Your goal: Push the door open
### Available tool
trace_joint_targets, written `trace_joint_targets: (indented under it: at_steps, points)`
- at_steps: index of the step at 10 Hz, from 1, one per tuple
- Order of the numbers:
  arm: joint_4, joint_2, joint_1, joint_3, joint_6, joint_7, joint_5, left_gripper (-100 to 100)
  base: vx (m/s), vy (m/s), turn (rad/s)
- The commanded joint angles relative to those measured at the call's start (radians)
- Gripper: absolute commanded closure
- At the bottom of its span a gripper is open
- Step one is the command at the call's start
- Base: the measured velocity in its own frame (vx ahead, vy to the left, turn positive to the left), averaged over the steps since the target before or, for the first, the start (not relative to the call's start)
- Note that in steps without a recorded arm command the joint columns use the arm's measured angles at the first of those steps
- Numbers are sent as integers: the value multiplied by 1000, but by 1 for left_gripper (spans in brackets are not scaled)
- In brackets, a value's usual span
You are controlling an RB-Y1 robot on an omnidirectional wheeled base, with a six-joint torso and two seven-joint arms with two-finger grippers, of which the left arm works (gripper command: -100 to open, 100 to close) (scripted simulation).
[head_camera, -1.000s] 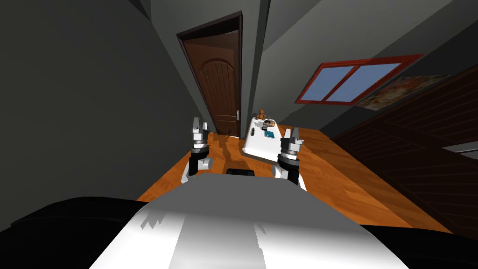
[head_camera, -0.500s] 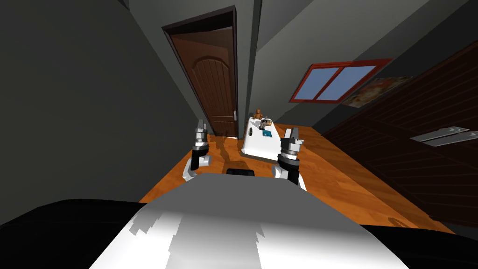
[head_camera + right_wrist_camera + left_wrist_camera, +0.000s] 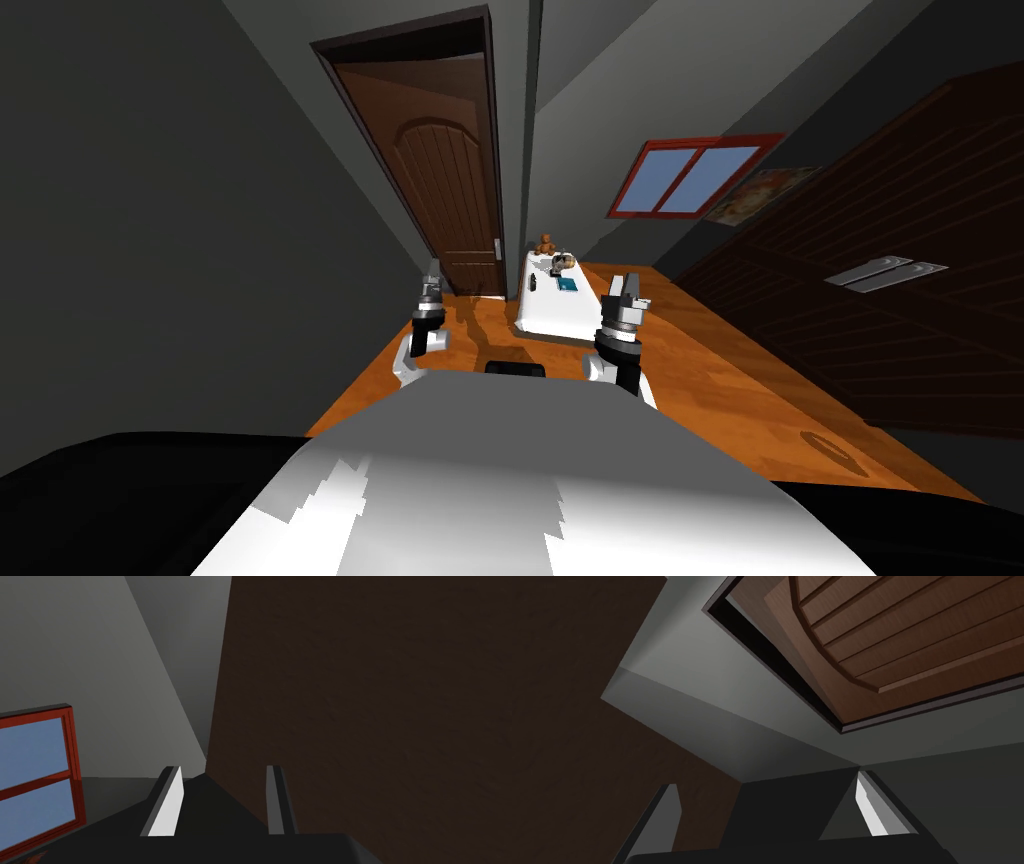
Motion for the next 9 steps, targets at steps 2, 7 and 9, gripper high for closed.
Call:
trace_joint_targets:
  at_steps: [2,7,9]
  points:
    - [68,1,-39,47,6,-68,-32,-100,77,91,-171]
    - [209,2,-120,145,16,-196,-94,-100,70,88,-183]
    - [239,1,-137,166,18,-223,-107,-100,46,81,-113]
